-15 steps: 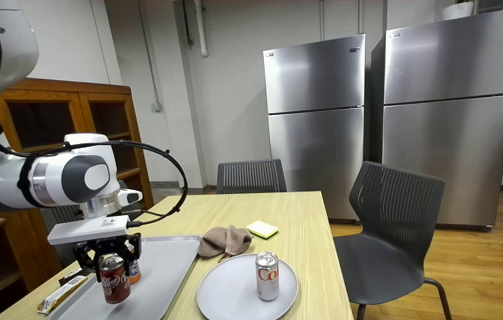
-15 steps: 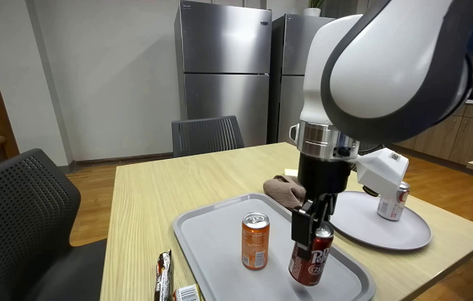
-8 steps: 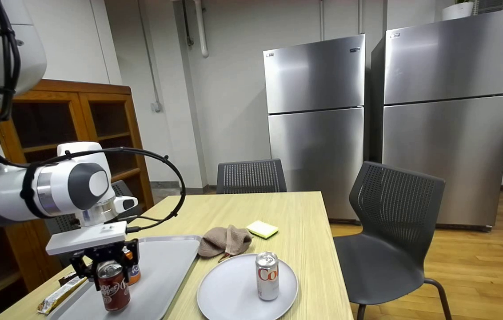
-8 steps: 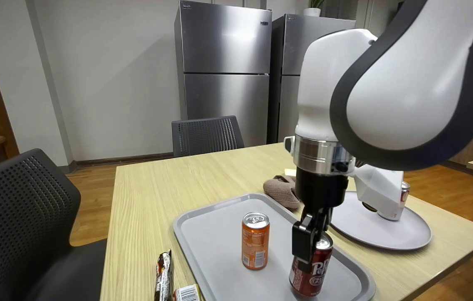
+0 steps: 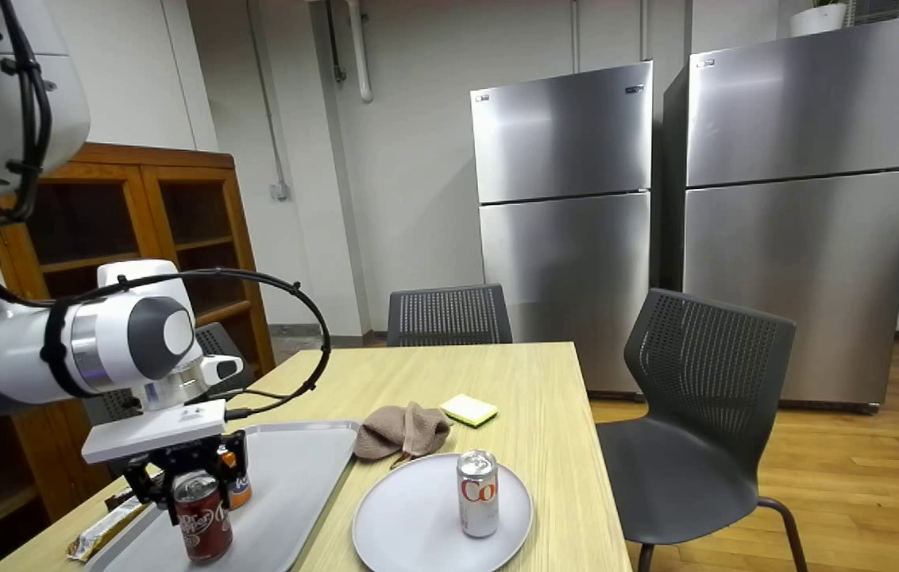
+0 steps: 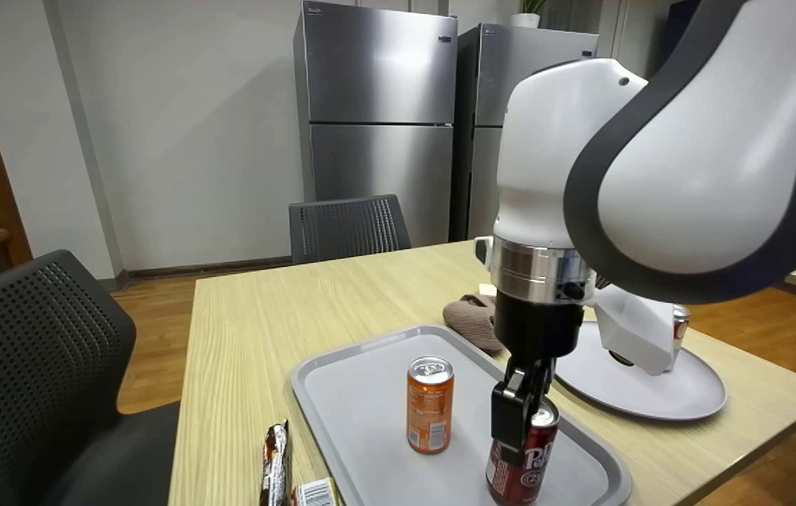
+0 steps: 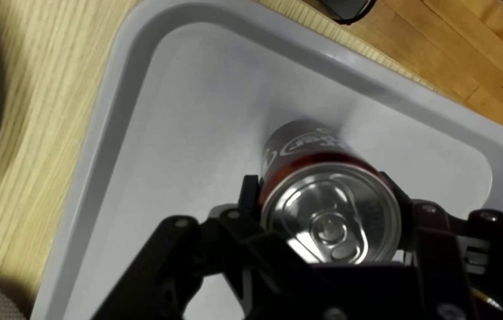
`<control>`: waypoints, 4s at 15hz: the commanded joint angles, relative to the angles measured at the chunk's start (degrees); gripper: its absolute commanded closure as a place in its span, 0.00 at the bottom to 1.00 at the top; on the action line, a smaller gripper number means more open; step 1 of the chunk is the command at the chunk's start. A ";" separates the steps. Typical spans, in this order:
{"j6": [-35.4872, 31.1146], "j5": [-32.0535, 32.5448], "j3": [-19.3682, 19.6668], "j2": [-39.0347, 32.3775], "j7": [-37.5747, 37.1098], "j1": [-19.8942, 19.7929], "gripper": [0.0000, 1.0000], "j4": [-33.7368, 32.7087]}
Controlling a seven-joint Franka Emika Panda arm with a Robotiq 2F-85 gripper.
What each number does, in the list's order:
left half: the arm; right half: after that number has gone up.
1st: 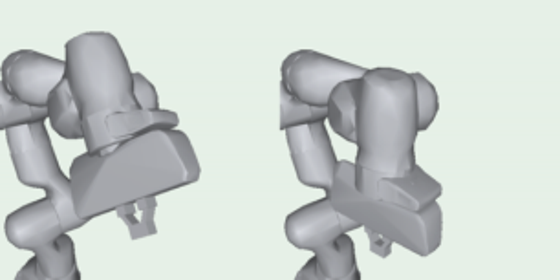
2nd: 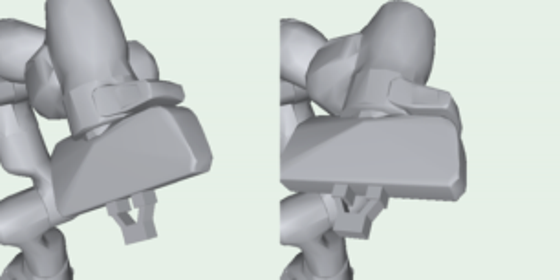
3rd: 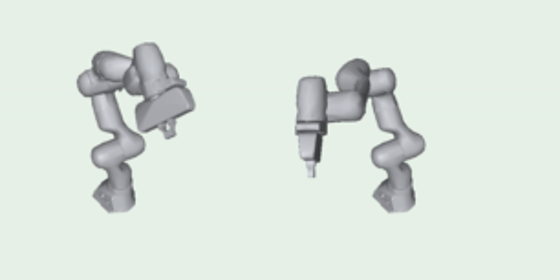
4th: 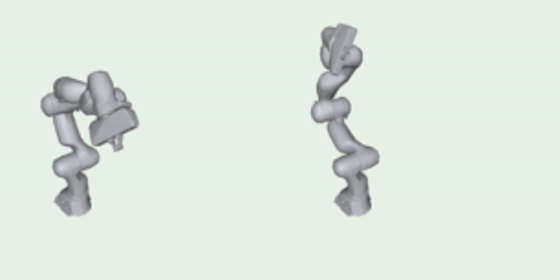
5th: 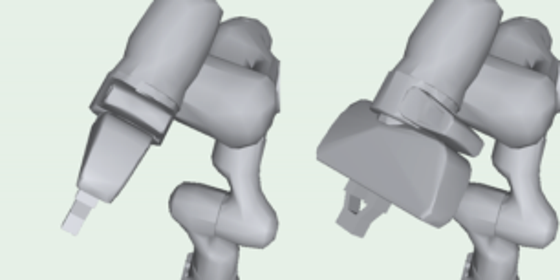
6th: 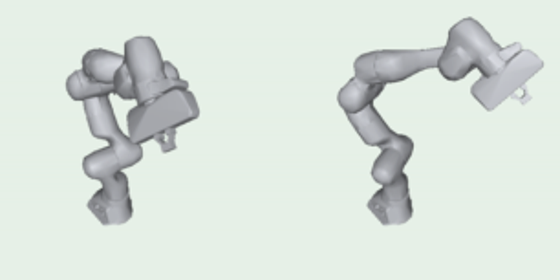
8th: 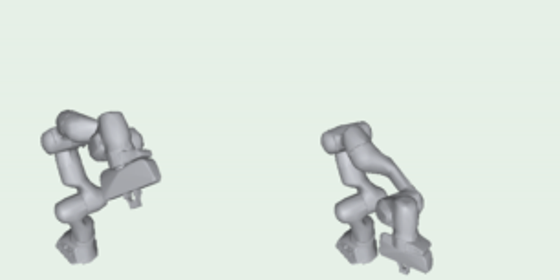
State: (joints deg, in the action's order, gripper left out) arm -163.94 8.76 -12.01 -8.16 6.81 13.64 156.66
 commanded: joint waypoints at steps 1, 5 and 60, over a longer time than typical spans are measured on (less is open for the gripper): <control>-0.66 2.73 1.13 -0.18 -2.94 1.20 0.61 -0.51; -0.70 3.81 1.55 -0.42 -3.95 1.33 0.61 -0.68; 16.62 -8.55 20.21 -0.31 -18.71 -19.96 0.00 -16.00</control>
State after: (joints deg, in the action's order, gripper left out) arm -149.78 1.63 7.90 -5.59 -12.47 -5.47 144.34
